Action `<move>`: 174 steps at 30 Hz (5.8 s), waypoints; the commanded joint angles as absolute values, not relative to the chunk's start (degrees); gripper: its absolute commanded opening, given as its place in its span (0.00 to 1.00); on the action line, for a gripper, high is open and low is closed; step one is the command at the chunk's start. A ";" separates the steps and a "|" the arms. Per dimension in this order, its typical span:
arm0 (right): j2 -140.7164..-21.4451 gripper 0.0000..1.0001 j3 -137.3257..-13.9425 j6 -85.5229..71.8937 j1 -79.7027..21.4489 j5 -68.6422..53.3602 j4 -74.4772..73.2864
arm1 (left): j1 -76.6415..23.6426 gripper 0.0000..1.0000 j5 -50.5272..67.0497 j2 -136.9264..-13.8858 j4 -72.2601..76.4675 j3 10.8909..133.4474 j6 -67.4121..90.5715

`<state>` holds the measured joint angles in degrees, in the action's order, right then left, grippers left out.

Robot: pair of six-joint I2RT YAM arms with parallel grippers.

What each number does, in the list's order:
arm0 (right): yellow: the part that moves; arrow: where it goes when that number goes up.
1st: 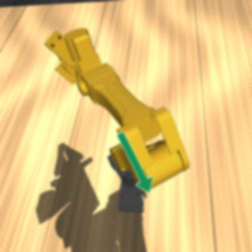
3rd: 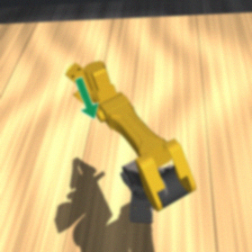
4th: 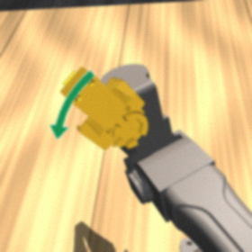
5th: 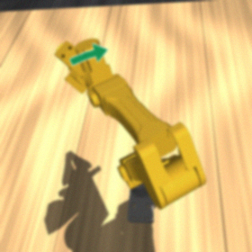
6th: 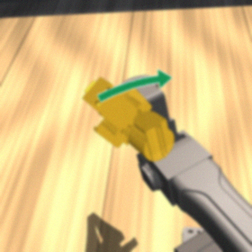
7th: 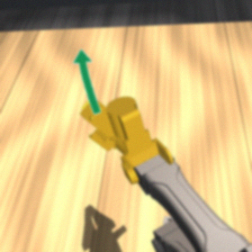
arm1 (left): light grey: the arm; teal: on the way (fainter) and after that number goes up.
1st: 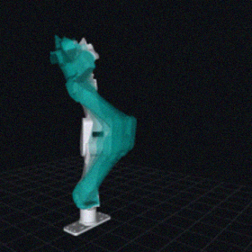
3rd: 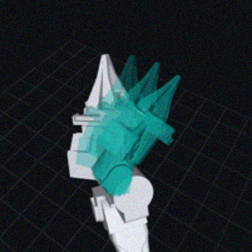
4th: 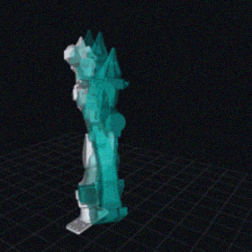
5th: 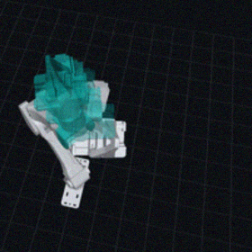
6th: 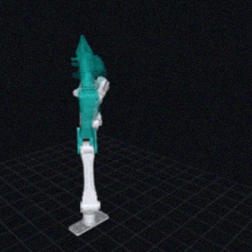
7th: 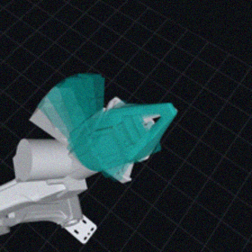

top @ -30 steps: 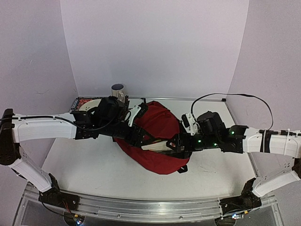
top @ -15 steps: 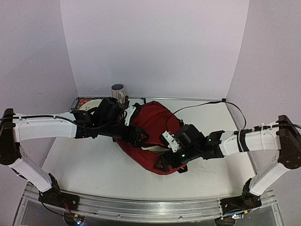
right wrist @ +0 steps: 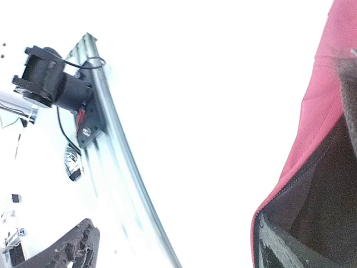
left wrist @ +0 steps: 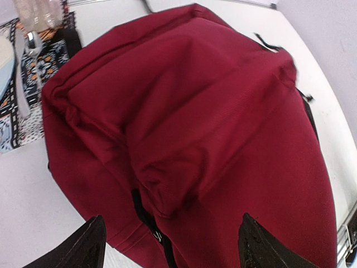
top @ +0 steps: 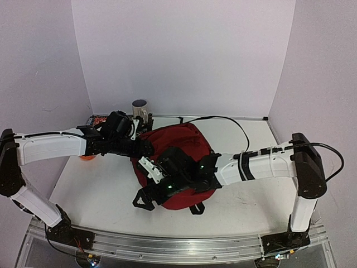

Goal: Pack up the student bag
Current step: Move the student bag to the center of the board, then rotate the student bag at the center of the board.

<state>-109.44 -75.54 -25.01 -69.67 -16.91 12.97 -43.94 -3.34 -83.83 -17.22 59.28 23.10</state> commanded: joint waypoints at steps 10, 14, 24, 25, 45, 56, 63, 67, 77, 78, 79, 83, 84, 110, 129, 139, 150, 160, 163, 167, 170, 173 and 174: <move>-97.42 0.98 -73.36 -23.20 -69.16 -3.77 2.11 | -41.40 0.81 -7.10 -71.92 -17.35 55.72 30.06; -93.41 0.98 -71.91 -23.03 -68.10 -1.40 -1.02 | -41.40 0.80 -4.60 -72.10 -16.64 56.16 28.99; -85.70 0.98 -69.64 -20.02 -60.64 -8.23 -4.06 | -44.19 0.72 6.54 -79.44 -13.86 57.23 26.30; -84.88 0.98 -69.19 -19.64 -59.94 -9.74 -4.12 | -44.86 0.72 6.38 -80.14 -13.85 57.33 25.99; -75.22 0.95 -59.85 -17.52 -40.88 -10.72 -3.65 | -49.66 0.63 -6.89 -75.72 -21.17 50.12 23.37; -88.67 0.64 -58.81 -17.31 -29.59 -12.24 1.99 | -49.22 0.66 -7.03 -74.48 -21.97 59.93 21.66; -96.90 0.54 -60.36 -14.32 -28.78 -11.24 3.07 | -49.21 0.73 -6.33 -83.82 -21.93 67.40 20.18; -100.70 0.54 -61.67 -12.53 -28.93 -14.83 3.66 | -49.22 0.76 -6.99 -86.50 -22.05 67.44 21.16; -103.77 0.61 -66.30 -6.71 -32.86 -17.06 4.22 | -48.83 0.79 -7.36 -89.88 -22.02 66.24 22.50; -104.08 0.61 -66.78 -6.42 -33.19 -16.83 4.22 | -48.72 0.79 -7.55 -90.21 -22.01 66.14 22.50; -104.24 0.61 -67.16 -6.13 -33.44 -16.70 4.14 | -48.49 0.79 -7.60 -90.44 -22.00 66.09 22.50; -104.97 0.59 -68.78 -5.04 -34.09 -15.73 3.58 | -47.97 0.79 -7.68 -90.93 -22.05 65.83 22.40; -104.99 0.57 -68.98 -4.97 -34.21 -15.33 3.30 | -47.91 0.79 -7.68 -91.05 -22.10 65.90 22.35; -89.24 0.00 -58.17 -11.19 -38.17 -14.05 -6.97 | -47.90 0.79 -5.02 -94.27 -22.26 68.07 22.91; -84.27 0.03 -52.91 -23.50 -52.20 -12.66 -12.33 | -47.79 0.75 -7.05 -112.88 -22.04 85.74 19.10; -74.51 0.46 -56.24 -23.87 -52.35 -5.20 -14.32 | -47.76 0.81 -14.51 -97.26 -21.73 76.44 21.64; -81.33 0.76 -65.59 -19.53 -51.99 0.00 -14.20 | -47.91 0.85 -4.82 -81.44 -23.37 58.53 37.78; -90.41 0.82 -72.03 -15.72 -52.03 -2.00 -9.99 | -48.07 0.86 7.55 -83.00 -13.45 48.79 47.62; -90.97 0.84 -72.17 -15.47 -52.00 -1.11 -9.28 | -48.03 0.83 12.46 -86.27 -7.79 47.88 49.46; -90.98 0.85 -71.51 -15.63 -52.01 0.00 -8.63 | -47.98 0.59 12.86 -89.51 -5.08 49.04 48.77; -91.22 0.85 -71.19 -15.66 -51.98 0.16 -7.86 | -47.22 0.30 11.62 -91.35 -5.01 50.70 46.73; -91.48 0.86 -71.34 -15.97 -52.03 2.29 -7.54 | -45.24 0.04 10.38 -92.50 -5.09 52.98 43.26; -91.48 0.86 -71.44 -16.05 -52.02 2.59 -7.40 | -44.35 0.00 9.16 -92.91 -5.27 53.87 41.86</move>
